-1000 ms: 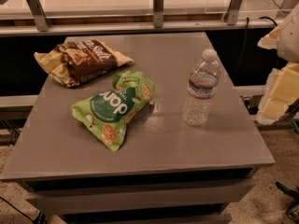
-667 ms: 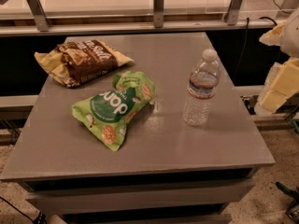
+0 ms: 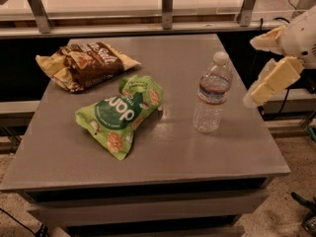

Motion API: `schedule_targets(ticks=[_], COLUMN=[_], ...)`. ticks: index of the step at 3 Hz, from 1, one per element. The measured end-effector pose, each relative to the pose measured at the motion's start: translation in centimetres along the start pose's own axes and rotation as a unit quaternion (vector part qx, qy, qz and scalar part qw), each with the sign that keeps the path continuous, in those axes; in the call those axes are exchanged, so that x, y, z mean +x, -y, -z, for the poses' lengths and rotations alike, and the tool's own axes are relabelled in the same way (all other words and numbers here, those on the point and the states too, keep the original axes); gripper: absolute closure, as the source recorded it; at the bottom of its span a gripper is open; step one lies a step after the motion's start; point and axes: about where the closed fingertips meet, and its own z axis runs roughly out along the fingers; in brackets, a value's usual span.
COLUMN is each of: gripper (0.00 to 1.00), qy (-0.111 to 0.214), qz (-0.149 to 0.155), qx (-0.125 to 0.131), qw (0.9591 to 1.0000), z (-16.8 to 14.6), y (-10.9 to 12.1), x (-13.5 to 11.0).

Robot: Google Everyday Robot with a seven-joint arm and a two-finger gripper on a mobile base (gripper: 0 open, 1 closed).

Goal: Pick water bottle

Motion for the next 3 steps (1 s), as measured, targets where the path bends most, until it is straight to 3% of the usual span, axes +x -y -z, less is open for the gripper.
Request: schedule_targets(ticks=[1, 2, 3], gripper=[0.00, 0.00, 0.16], qy=[0.057, 0.098, 0.117], qz=[0.011, 0.022, 0.042], qx=[-0.039, -0.086, -0.127], qw=[0.9975, 0.9913, 0.9841], z=[-2.3, -4.1, -5.5], y=[-0.4, -2.2, -4.4], x=[-2.2, -3.8, -5.0])
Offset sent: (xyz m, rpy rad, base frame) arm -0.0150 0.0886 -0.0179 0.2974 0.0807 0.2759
